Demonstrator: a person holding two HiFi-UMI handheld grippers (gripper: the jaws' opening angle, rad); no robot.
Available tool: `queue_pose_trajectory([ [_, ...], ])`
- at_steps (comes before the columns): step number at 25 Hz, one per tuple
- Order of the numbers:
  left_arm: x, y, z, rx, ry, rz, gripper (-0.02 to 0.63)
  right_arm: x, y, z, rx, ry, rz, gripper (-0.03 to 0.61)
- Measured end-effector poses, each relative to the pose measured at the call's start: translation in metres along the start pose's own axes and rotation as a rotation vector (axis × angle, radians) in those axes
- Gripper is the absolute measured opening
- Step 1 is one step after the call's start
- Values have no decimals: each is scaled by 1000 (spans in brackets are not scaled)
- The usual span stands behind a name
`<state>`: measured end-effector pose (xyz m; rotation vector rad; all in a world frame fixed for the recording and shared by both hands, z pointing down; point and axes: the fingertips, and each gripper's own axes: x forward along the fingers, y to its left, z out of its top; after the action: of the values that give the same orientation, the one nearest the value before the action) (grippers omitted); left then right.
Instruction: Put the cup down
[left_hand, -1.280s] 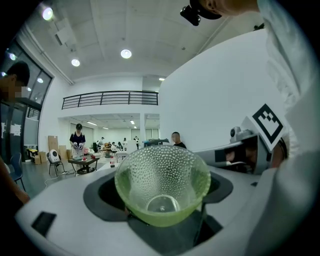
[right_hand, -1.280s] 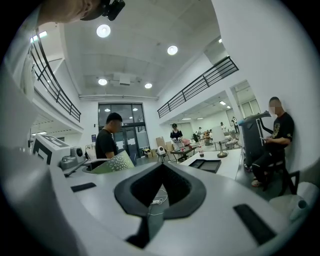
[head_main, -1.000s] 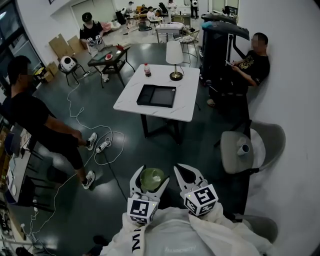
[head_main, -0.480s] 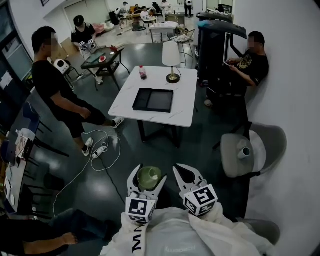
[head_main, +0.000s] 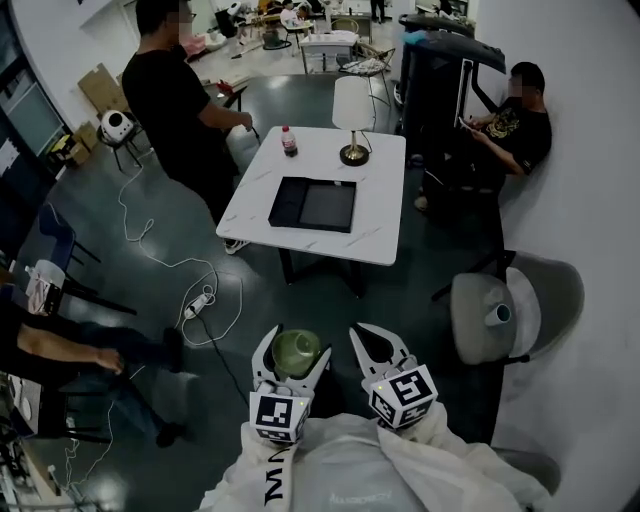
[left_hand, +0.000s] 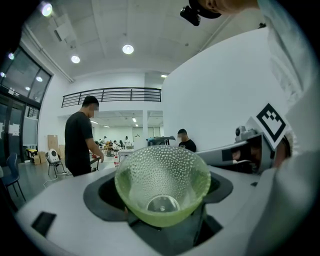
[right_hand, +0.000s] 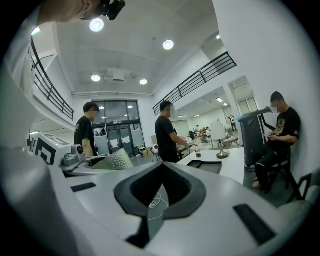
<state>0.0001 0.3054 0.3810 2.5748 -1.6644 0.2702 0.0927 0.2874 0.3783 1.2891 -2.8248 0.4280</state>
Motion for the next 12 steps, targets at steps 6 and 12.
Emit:
queue_pose_trajectory([
  [6, 36, 44, 4, -12, 12, -6, 409, 55, -15, 2, 14, 27, -10, 5],
  [12, 82, 91, 7, -14, 32, -27, 410, 118, -32, 6, 28, 58, -21, 6],
])
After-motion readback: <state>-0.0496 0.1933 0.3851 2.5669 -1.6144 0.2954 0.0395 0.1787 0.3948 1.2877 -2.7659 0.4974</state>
